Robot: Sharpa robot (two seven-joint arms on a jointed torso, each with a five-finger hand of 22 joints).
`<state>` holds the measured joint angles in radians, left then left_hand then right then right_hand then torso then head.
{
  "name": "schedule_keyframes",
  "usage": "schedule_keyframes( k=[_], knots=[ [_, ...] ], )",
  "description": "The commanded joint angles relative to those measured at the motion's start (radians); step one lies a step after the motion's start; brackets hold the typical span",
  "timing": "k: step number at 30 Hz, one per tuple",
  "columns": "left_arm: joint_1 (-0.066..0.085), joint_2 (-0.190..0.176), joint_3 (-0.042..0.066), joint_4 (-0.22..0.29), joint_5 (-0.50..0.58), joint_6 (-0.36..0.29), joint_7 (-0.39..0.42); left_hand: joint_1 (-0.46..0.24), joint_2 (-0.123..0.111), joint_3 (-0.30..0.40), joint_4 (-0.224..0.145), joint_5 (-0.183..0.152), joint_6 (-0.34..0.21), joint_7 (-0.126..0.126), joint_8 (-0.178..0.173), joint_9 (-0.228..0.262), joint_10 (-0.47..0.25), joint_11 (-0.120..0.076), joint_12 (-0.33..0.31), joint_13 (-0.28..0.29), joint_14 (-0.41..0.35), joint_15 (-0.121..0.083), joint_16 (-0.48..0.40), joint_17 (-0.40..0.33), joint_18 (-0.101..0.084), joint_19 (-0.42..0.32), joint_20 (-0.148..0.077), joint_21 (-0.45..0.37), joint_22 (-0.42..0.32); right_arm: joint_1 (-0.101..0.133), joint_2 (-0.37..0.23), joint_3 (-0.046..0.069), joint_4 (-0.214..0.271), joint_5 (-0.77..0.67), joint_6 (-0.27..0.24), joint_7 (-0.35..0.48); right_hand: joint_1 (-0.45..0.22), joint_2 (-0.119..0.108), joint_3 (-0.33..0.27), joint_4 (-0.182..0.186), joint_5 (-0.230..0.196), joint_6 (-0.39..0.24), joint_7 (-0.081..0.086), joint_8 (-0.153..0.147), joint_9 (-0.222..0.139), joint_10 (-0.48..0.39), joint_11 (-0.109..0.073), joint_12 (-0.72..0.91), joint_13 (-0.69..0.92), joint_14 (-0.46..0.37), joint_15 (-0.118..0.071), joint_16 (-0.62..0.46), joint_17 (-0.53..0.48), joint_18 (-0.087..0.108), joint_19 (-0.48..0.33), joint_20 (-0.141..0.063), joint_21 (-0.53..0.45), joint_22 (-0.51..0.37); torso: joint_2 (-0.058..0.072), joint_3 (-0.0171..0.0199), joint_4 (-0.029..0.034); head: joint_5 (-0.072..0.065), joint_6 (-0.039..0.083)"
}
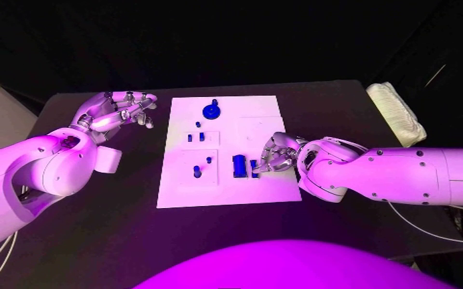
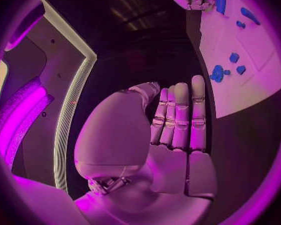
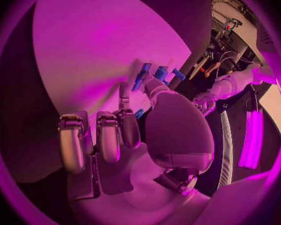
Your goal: Assemble the parts on the task board
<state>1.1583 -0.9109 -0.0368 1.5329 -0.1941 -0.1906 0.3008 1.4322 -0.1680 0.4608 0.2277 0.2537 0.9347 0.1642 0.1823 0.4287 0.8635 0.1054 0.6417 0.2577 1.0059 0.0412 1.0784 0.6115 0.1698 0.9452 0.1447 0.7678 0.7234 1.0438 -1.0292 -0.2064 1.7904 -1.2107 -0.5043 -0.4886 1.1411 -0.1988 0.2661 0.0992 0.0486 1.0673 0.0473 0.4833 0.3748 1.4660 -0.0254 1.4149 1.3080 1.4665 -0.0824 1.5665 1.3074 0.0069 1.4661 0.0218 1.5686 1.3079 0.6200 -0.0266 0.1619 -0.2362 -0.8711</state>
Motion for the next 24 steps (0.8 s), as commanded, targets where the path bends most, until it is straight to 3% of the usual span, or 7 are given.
schedule_keyframes(
  k=[1, 10, 17, 18, 20, 23, 24],
  knots=[
    [0.001, 0.002, 0.001, 0.001, 0.002, 0.011, 0.007, 0.001, 0.011, 0.001, 0.005, 0.005, 0.007, -0.001, 0.001, 0.001, 0.006, 0.002, -0.002, -0.001, -0.001, 0.003, -0.003, 0.001, 0.014, 0.007, -0.001, -0.004, -0.001, -0.001, -0.004, 0.000, 0.005, 0.018, -0.030, 0.046, -0.006, -0.008, -0.018, 0.006, 0.000, 0.000, 0.000, -0.009, -0.002, 0.063, -0.001, -0.010, 0.208, 0.104, -0.005, 0.004, 0.263, -0.007, 0.105, -0.002, 0.002, 0.263, -0.001, -0.0006, 0.0007, -0.002, 0.003],
    [0.001, 0.008, -0.006, -0.012, 0.036, 0.002, 0.019, -0.006, 0.004, -0.006, 0.013, 0.004, 0.002, 0.001, -0.002, 0.000, 0.006, 0.003, -0.002, -0.002, -0.007, 0.005, -0.008, 0.001, 0.012, 0.004, 0.000, -0.009, -0.003, 0.013, -0.022, 0.001, 0.006, 0.220, -0.128, 0.276, 0.072, 0.023, -0.209, 0.098, 0.031, -0.115, 0.050, -0.065, -0.027, -0.014, 0.044, -0.187, 0.147, 0.096, 0.034, -0.016, 0.230, 0.018, 0.068, 0.032, -0.120, 0.229, -0.011, -0.0051, -0.0019, -0.003, 0.017],
    [-0.002, 0.032, -0.014, -0.059, 0.099, -0.012, 0.069, 0.008, -0.017, -0.035, 0.043, -0.001, -0.005, 0.003, -0.007, -0.003, 0.008, 0.017, -0.038, -0.028, -0.137, 0.031, -0.144, -0.057, 0.009, -0.079, 0.029, -0.131, -0.069, 0.084, 0.001, 0.005, -0.103, 0.533, -0.103, 0.549, 0.189, 0.073, -0.261, 0.121, 0.028, -0.155, 0.072, -0.071, -0.028, -0.134, 0.066, -0.378, 0.058, 0.049, 0.055, -0.095, 0.113, 0.065, -0.020, 0.053, -0.383, 0.153, -0.030, -0.0177, 0.0009, -0.006, 0.041],
    [-0.003, 0.035, -0.014, -0.065, 0.105, -0.014, 0.075, 0.012, -0.020, -0.042, 0.048, -0.003, -0.005, 0.003, -0.007, -0.003, 0.013, 0.020, -0.055, -0.038, -0.152, 0.036, -0.183, -0.077, 0.009, -0.087, 0.035, -0.158, -0.086, 0.092, 0.005, 0.005, -0.118, 0.563, -0.096, 0.570, 0.219, 0.086, -0.260, 0.119, 0.012, -0.165, 0.078, -0.069, -0.027, -0.226, 0.073, -0.527, -0.010, -0.005, 0.064, -0.169, 0.016, 0.096, -0.092, 0.059, -0.567, 0.098, -0.031, -0.0182, 0.0008, -0.006, 0.044],
    [-0.006, 0.048, -0.015, -0.091, 0.129, -0.019, 0.098, 0.022, -0.026, -0.066, 0.057, -0.006, -0.008, 0.000, -0.006, 0.000, 0.053, 0.030, -0.141, -0.088, -0.156, 0.053, -0.339, -0.148, 0.012, -0.107, 0.061, -0.266, -0.160, 0.117, 0.027, 0.008, -0.179, 0.665, -0.075, 0.639, 0.267, 0.103, -0.257, 0.120, 0.010, -0.186, 0.085, -0.063, -0.029, -0.362, 0.079, -0.740, -0.138, -0.084, 0.070, -0.266, -0.097, 0.128, -0.186, 0.072, -0.797, 0.016, -0.038, -0.0215, 0.0014, -0.005, 0.054],
    [-0.009, 0.071, -0.015, -0.139, 0.157, -0.025, 0.126, 0.034, -0.026, -0.078, 0.056, -0.008, -0.020, -0.007, -0.013, -0.009, 0.128, 0.038, -0.279, -0.153, -0.125, 0.069, -0.538, -0.208, 0.015, -0.114, 0.091, -0.422, -0.277, 0.138, 0.066, 0.017, -0.264, 0.775, -0.050, 0.711, 0.329, 0.113, -0.234, 0.131, 0.004, -0.201, 0.091, -0.060, -0.036, -0.417, 0.087, -0.879, -0.295, -0.233, 0.080, -0.451, -0.286, 0.176, -0.337, 0.082, -1.158, -0.134, -0.047, -0.0223, -0.0008, 0.004, 0.076],
    [-0.010, 0.079, -0.015, -0.155, 0.166, -0.026, 0.133, 0.033, -0.031, -0.081, 0.059, -0.010, -0.023, -0.010, -0.016, -0.012, 0.137, 0.044, -0.307, -0.164, -0.140, 0.077, -0.582, -0.218, 0.010, -0.126, 0.098, -0.456, -0.301, 0.141, 0.079, 0.020, -0.290, 0.803, -0.043, 0.729, 0.352, 0.118, -0.219, 0.138, 0.008, -0.206, 0.087, -0.064, -0.041, -0.428, 0.088, -0.923, -0.352, -0.328, 0.084, -0.574, -0.409, 0.174, -0.353, 0.087, -1.191, -0.162, -0.049, -0.0223, -0.0008, 0.007, 0.085]
  ],
)
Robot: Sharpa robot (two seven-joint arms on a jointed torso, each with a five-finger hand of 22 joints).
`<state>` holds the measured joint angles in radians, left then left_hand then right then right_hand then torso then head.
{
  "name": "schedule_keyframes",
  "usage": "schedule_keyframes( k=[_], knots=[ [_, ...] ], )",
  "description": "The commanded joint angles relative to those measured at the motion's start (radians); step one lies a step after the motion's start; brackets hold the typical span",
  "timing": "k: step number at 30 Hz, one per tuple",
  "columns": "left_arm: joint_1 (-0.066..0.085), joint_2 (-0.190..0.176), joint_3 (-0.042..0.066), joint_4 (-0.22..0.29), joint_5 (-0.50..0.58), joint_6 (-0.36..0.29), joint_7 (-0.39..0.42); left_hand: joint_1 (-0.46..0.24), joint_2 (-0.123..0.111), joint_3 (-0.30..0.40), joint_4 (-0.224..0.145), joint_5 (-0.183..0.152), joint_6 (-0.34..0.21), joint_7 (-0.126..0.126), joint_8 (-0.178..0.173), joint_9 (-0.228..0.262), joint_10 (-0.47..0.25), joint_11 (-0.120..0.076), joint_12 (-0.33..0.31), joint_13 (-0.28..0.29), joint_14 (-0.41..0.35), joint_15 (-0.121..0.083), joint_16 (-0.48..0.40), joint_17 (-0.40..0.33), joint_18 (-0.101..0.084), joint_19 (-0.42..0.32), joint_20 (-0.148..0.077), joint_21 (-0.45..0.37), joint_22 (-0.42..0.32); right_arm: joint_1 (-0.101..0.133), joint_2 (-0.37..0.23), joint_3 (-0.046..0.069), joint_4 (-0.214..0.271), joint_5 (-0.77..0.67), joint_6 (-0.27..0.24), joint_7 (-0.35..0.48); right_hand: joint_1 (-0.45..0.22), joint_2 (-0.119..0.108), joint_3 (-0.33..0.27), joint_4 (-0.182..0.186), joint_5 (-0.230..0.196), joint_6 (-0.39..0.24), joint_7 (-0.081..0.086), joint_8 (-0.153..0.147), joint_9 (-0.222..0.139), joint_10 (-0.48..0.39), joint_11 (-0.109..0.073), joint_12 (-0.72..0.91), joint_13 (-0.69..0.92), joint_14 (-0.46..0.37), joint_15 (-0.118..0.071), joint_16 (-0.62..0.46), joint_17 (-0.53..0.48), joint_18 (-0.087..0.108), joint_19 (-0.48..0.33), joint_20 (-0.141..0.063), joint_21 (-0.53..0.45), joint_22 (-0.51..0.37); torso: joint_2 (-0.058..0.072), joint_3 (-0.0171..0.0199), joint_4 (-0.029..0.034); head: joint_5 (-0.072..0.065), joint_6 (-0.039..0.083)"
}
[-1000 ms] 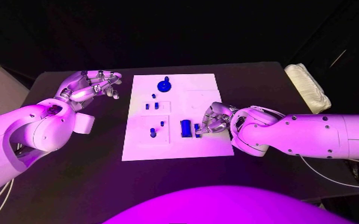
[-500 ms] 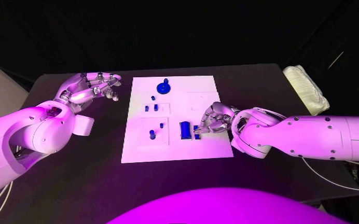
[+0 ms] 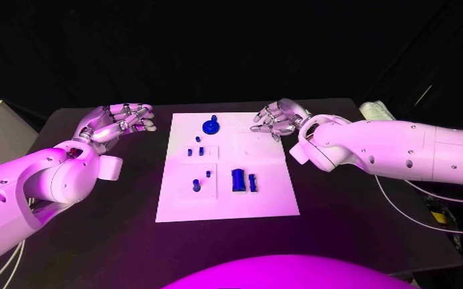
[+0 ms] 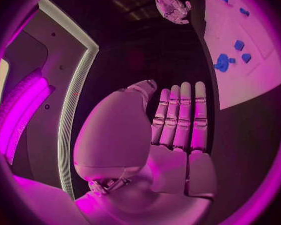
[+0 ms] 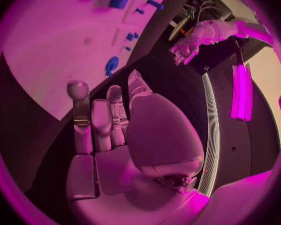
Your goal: Assemble the parts on the task board
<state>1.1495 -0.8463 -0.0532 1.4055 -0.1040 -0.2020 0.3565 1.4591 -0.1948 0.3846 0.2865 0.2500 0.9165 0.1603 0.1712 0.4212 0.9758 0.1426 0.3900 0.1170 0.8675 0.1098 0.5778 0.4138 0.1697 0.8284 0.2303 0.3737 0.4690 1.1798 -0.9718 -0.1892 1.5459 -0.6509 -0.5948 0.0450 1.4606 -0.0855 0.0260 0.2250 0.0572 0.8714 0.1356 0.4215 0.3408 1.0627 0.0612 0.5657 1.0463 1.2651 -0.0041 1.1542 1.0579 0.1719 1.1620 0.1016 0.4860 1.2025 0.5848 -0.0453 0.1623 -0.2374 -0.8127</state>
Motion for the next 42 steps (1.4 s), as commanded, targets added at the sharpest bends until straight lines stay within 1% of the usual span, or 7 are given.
schedule_keyframes(
  k=[1, 12, 13, 14, 23, 24, 42],
  knots=[
    [-0.002, 0.026, 0.001, -0.050, 0.086, -0.018, 0.085, 0.008, -0.003, -0.005, -0.001, -0.007, -0.004, -0.008, -0.005, -0.006, 0.030, 0.010, -0.073, -0.030, -0.009, 0.014, -0.107, -0.027, 0.011, -0.016, 0.017, -0.083, -0.062, 0.009, 0.039, 0.007, -0.077, 0.276, 0.058, 0.216, 0.055, 0.004, 0.038, 0.030, -0.003, -0.010, 0.004, -0.011, -0.015, -0.015, 0.007, -0.141, -0.182, -0.194, 0.015, -0.254, -0.227, 0.008, -0.079, 0.016, -0.160, -0.101, -0.017, -0.0027, -0.0010, 0.010, 0.030],
    [-0.007, 0.142, 0.002, -0.252, 0.129, -0.066, 0.113, 0.030, 0.014, -0.055, -0.004, -0.004, -0.054, -0.003, -0.047, -0.082, -0.009, 0.000, -0.320, -0.054, -0.095, 0.043, -0.385, -0.126, -0.003, -0.058, 0.060, -0.310, -0.267, 0.020, 0.177, 0.034, -0.316, 0.427, 0.139, 0.332, 0.030, -0.079, 0.276, 0.053, -0.008, 0.032, 0.042, -0.163, -0.088, 0.074, 0.070, -0.502, -0.856, -0.227, 0.099, -0.859, -0.630, 0.012, -0.160, 0.107, -0.426, -0.698, -0.026, 0.0084, 0.0065, 0.036, 0.094],
    [-0.007, 0.134, 0.001, -0.241, 0.100, -0.036, 0.072, -0.420, 0.195, -0.385, -0.287, -0.250, -0.916, -0.160, -0.171, -0.421, -0.976, -0.143, -0.390, -0.117, -0.868, -0.110, -0.578, -0.414, -0.170, -0.828, -0.230, -0.374, -0.469, 0.020, 0.170, 0.033, -0.304, 0.341, 0.071, 0.245, -0.409, 0.085, -0.026, -0.225, -0.057, -0.871, -0.136, -0.422, -0.341, -0.265, -0.061, -0.566, -1.046, -0.542, 0.004, -1.154, -1.058, -0.172, -0.457, -0.102, -0.486, -1.203, -0.025, 0.0042, 0.0033, 0.031, 0.081],
    [-0.007, 0.134, 0.001, -0.239, 0.100, -0.038, 0.073, -0.436, 0.195, -0.385, -0.287, -0.250, -0.916, -0.160, -0.171, -0.421, -0.976, -0.143, -0.390, -0.117, -0.868, -0.110, -0.578, -0.414, -0.170, -0.828, -0.230, -0.374, -0.469, 0.019, 0.170, 0.035, -0.302, 0.343, 0.070, 0.247, -0.436, 0.085, -0.026, -0.225, -0.057, -0.871, -0.136, -0.422, -0.341, -0.283, -0.061, -0.566, -1.046, -0.553, 0.004, -1.154, -1.058, -0.172, -1.162, -0.102, -0.486, -1.203, -0.025, 0.0044, 0.0023, 0.032, 0.081],
    [-0.028, 0.119, 0.013, -0.148, 0.101, -0.157, 0.093, -0.749, 0.195, -0.385, -0.287, -0.250, -0.916, -0.160, -0.171, -0.421, -0.976, -0.143, -0.390, -0.117, -0.868, -0.110, -0.578, -0.414, -0.170, -0.828, -0.230, -0.374, -0.469, -0.036, 0.178, 0.091, -0.182, 0.455, -0.020, 0.330, -0.751, 0.085, -0.026, -0.225, -0.057, -0.871, -0.136, -0.422, -0.341, -1.063, -0.061, -0.566, -1.046, -1.265, 0.004, -1.154, -1.058, -0.172, -1.162, -0.102, -0.486, -1.203, -0.030, 0.0163, -0.0455, 0.092, 0.120],
    [-0.032, 0.116, 0.015, -0.131, 0.101, -0.180, 0.097, -1.459, 0.195, -0.385, -0.287, -0.250, -0.916, -0.160, -0.171, -0.421, -0.976, -0.143, -0.390, -0.117, -0.868, -0.110, -0.578, -0.414, -0.170, -0.828, -0.230, -0.374, -0.469, -0.046, 0.179, 0.102, -0.160, 0.477, -0.037, 0.346, -1.461, 0.085, -0.026, -0.225, -0.057, -0.871, -0.136, -0.422, -0.341, -1.063, -0.061, -0.566, -1.046, -1.265, 0.004, -1.154, -1.058, -0.172, -1.162, -0.102, -0.486, -1.203, -0.031, 0.0186, -0.0546, 0.103, 0.127],
    [-0.099, 0.067, 0.053, 0.161, 0.104, -0.564, 0.163, -1.459, 0.195, -0.385, -0.287, -0.250, -0.916, -0.160, -0.171, -0.421, -0.976, -0.143, -0.390, -0.117, -0.868, -0.110, -0.578, -0.414, -0.170, -0.828, -0.230, -0.374, -0.469, -0.130, 0.192, 0.189, 0.024, 0.651, -0.175, 0.475, -1.461, 0.085, -0.026, -0.225, -0.057, -0.871, -0.136, -0.422, -0.341, -1.063, -0.061, -0.566, -1.046, -1.265, 0.004, -1.154, -1.058, -0.172, -1.162, -0.102, -0.486, -1.203, -0.041, 0.0453, -0.1623, 0.237, 0.213]
  ],
)
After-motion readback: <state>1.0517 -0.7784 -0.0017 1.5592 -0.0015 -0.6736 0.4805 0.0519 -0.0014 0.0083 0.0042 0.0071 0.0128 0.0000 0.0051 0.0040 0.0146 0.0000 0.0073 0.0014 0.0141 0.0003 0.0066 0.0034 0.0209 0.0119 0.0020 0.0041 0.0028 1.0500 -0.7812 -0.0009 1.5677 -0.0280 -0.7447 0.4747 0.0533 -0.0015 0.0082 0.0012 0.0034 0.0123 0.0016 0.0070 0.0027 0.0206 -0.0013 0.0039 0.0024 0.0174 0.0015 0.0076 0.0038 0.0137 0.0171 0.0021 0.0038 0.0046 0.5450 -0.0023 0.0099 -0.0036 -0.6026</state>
